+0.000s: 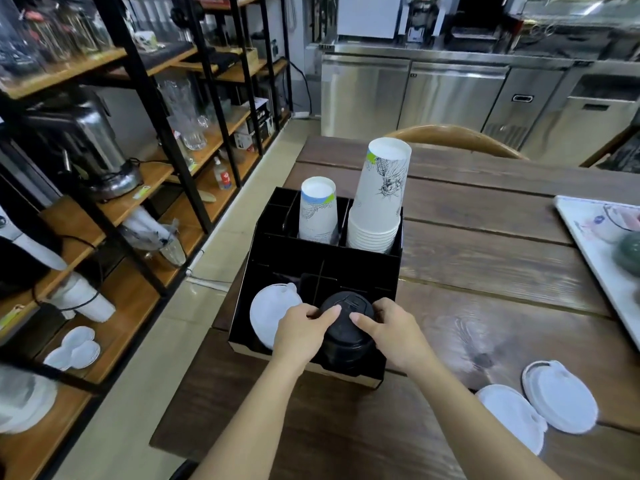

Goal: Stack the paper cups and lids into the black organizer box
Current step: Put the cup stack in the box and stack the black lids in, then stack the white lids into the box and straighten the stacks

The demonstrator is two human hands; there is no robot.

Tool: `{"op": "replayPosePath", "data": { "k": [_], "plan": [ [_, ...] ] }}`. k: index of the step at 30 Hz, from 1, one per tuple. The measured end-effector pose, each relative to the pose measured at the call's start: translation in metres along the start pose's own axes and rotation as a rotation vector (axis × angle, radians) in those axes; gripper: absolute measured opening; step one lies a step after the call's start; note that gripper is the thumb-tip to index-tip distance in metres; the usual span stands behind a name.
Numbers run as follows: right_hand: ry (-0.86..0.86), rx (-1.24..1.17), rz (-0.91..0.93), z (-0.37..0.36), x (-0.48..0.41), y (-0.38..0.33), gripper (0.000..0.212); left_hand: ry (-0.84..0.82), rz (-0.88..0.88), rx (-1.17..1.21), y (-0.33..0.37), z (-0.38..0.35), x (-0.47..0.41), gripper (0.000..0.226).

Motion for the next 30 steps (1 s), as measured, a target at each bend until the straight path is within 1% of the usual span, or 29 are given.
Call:
{"op": "replayPosePath", "data": {
  "k": [2, 6, 9, 11, 13, 15, 18, 20, 23, 25, 30],
  "plan": [
    [-0.008, 0.043, -0.007, -0.001, 0.000, 0.000, 0.050, 0.009, -0.008, -0.037, -0.001, 0.001, -0.001, 0.048],
    [-0.007, 0.114, -0.025, -0.001, 0.000, -0.001, 0.061, -0.005, 0.014, -0.172, -0.001, 0.001, -0.006, 0.054],
    [0.064, 0.117, -0.013, 0.006, 0.006, -0.002, 0.066, 0.041, -0.005, -0.311, 0.011, 0.006, -0.003, 0.049],
    [0.180, 0.092, 0.007, 0.020, 0.014, 0.000, 0.059, 0.147, -0.087, -0.372, 0.028, 0.012, 0.005, 0.045],
    [0.305, 0.068, 0.006, 0.039, 0.023, 0.007, 0.046, 0.241, -0.239, -0.351, 0.048, 0.009, 0.014, 0.037],
    [0.390, 0.054, -0.030, 0.057, 0.031, 0.022, 0.033, 0.252, -0.399, -0.293, 0.066, -0.008, 0.022, 0.027],
    [0.456, 0.042, -0.123, 0.078, 0.045, 0.050, 0.027, 0.154, -0.555, -0.315, 0.082, -0.055, 0.033, 0.022],
    [0.464, 0.058, -0.180, 0.087, 0.054, 0.069, 0.029, 0.032, -0.564, -0.372, 0.082, -0.092, 0.035, 0.031],
    [0.444, 0.062, -0.244, 0.095, 0.070, 0.099, 0.037, -0.214, -0.487, -0.483, 0.068, -0.148, 0.029, 0.050],
    [0.422, 0.059, -0.288, 0.096, 0.080, 0.121, 0.038, -0.344, -0.411, -0.523, 0.058, -0.177, 0.024, 0.054],
    [0.414, 0.169, -0.490, 0.092, 0.106, 0.173, 0.041, -0.514, -0.223, -0.517, 0.034, -0.225, 0.015, 0.061]
  ]
}}
Point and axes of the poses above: each hand's wrist, its own x-axis away from the middle knuckle, its own z-axis out of the back of the hand, y = z × x, the point moved 5 cm from there along -x, towards the middle knuckle, and after that the axes turned 12 degrees about -y, right-handed, at the moved point
